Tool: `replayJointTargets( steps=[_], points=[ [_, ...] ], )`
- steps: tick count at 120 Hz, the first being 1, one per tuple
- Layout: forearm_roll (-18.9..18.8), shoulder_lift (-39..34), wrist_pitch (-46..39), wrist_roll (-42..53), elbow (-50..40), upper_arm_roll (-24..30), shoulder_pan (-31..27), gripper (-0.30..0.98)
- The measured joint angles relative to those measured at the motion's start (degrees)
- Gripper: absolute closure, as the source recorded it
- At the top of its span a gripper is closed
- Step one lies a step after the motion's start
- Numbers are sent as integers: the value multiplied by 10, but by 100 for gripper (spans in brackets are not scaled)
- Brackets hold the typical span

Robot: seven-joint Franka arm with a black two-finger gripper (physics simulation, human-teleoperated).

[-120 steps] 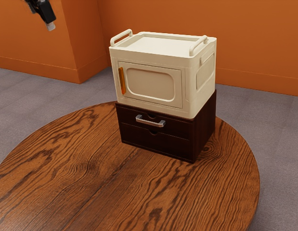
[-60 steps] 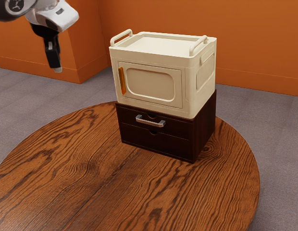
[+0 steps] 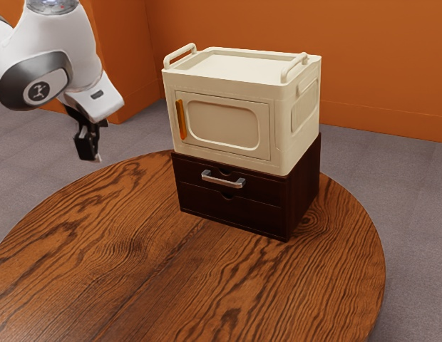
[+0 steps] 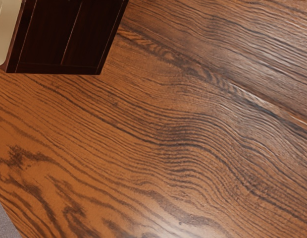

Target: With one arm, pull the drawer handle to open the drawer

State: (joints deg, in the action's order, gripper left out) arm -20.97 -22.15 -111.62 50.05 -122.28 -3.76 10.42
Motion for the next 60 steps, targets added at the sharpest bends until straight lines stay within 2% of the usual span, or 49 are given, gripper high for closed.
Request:
replayJointTargets(
  steps=[31,60],
  points=[
    [16,81,-84,40,13,-3,-4,0],
    [17,113,-169,78,-17,-9,13,0]
  ],
)
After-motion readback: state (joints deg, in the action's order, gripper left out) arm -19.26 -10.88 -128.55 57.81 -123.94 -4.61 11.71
